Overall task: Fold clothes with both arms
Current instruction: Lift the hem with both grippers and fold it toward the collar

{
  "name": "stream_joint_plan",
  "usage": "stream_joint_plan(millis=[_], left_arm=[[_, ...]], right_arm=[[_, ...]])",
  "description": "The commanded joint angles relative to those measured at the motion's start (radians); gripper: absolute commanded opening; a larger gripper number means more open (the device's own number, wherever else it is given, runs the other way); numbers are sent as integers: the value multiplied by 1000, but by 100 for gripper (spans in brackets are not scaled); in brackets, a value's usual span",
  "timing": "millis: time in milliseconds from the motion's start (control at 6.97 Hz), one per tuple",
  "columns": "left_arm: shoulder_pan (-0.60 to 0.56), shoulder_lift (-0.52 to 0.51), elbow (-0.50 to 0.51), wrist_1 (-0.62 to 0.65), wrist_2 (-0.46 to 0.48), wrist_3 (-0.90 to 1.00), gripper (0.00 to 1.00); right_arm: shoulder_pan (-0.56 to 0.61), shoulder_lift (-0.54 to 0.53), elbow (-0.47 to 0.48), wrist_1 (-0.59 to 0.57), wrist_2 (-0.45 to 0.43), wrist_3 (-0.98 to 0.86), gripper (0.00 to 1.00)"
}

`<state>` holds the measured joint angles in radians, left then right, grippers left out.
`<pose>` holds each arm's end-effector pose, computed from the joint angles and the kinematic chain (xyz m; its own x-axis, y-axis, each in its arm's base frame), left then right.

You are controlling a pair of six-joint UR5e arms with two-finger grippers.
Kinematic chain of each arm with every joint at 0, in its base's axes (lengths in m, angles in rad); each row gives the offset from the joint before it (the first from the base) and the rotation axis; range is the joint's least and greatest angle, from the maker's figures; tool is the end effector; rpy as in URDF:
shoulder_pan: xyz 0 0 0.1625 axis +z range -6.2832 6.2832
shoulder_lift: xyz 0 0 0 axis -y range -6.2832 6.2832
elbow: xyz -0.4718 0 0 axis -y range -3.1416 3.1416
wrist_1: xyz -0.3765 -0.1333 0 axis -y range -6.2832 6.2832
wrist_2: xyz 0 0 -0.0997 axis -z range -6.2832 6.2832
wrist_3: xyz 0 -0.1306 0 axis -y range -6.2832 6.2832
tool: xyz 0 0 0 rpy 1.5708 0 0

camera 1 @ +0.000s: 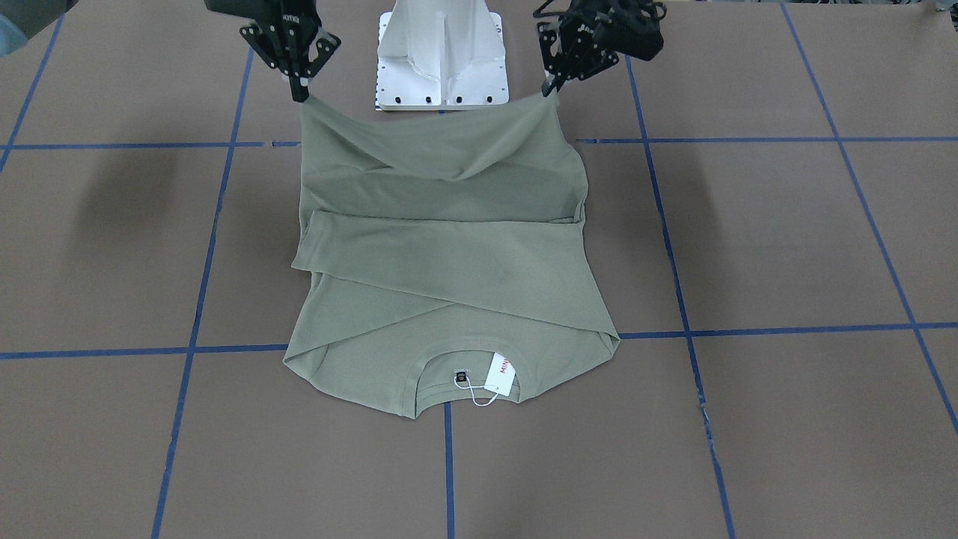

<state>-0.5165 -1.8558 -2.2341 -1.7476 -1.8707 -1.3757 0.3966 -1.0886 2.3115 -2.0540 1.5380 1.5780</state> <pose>0.3947 -0.3331 0.2732 0.4143 -0.0223 -0.9099 0.1628 0.9854 0.0500 -0.4161 -0.3234 0.2558 0.6784 0.2919 0.6742 -0.4114 0.9113 0.0194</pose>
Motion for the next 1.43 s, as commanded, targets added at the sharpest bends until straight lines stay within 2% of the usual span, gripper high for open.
stream_joint_plan(millis=[0, 143, 287, 574, 861, 1004, 1291], left_arm=[[-174, -57, 111, -9, -10, 122, 0], [-251, -71, 138, -6, -68, 173, 0], [-282, -89, 206, -10, -79, 200, 0], [-280, -227, 470, -45, -4, 201, 0], [-275, -253, 693, -233, 30, 199, 0], [-270, -261, 750, -266, 59, 199, 0], [-241, -263, 760, -268, 70, 199, 0]], right_arm=[[146, 18, -136, 121, 62, -137, 0], [190, 56, -196, 123, 89, -168, 0], [223, 106, -293, 171, 93, -194, 0], [292, 114, -497, 361, 111, -226, 0], [346, 208, -701, 414, 131, -277, 0], [349, 220, -775, 481, 131, -277, 0], [349, 220, -863, 558, 129, -283, 0]])
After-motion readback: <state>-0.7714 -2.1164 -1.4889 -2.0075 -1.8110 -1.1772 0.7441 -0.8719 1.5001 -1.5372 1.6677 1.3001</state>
